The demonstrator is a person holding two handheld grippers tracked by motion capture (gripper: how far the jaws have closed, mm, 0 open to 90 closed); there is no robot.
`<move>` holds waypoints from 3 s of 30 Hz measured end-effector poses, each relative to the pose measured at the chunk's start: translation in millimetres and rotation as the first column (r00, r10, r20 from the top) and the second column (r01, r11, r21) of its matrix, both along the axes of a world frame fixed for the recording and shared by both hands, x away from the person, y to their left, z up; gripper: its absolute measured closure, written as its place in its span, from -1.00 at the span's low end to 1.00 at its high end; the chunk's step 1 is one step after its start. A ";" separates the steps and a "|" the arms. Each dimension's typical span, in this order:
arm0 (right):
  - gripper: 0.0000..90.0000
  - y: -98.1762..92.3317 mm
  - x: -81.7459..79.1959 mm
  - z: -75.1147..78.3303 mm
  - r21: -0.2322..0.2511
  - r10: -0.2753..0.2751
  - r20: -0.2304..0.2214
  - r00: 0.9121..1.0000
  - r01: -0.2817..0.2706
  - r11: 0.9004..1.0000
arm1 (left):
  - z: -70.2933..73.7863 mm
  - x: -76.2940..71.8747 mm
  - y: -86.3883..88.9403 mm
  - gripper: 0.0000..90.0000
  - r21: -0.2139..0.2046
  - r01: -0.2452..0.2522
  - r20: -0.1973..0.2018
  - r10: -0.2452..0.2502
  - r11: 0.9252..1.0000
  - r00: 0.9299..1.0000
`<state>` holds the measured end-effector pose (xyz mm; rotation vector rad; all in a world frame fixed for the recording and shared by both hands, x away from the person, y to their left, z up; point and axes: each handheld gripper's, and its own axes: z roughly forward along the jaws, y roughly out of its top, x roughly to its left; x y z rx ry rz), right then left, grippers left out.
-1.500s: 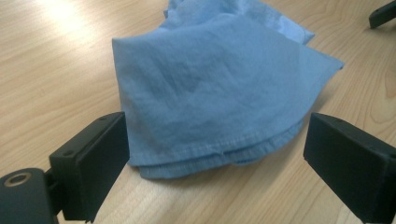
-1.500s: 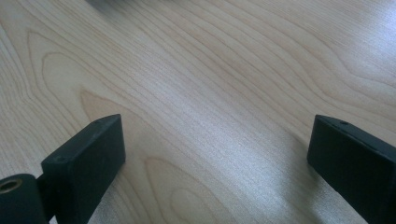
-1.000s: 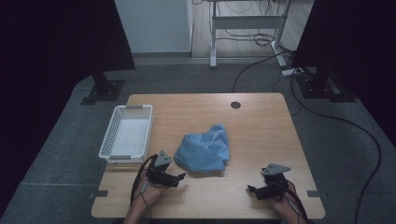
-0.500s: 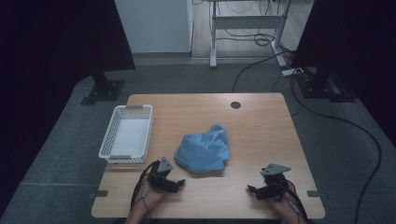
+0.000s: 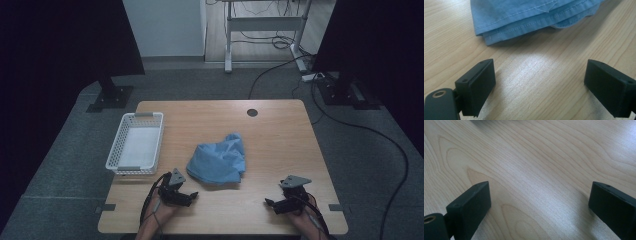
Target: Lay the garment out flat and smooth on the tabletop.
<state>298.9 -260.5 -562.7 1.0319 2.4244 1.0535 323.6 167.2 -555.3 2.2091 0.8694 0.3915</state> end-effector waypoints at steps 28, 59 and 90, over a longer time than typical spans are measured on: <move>-0.62 9.3 9.5 18.9 0.077 0.017 -0.048 0.999 -0.014 0.997 | 31.2 -1.5 -21.9 -0.50 -0.018 0.034 0.027 -0.034 0.999 0.999; -0.24 69.4 68.2 26.7 0.038 0.099 -0.047 0.994 -0.097 0.995 | 32.1 13.4 -54.6 -0.18 0.093 0.082 0.075 -0.089 0.992 0.993; 0.88 67.2 75.4 41.7 -0.010 0.078 0.018 0.997 -0.078 0.997 | 52.2 20.0 -22.3 0.98 -0.018 -0.069 0.144 0.071 0.997 0.987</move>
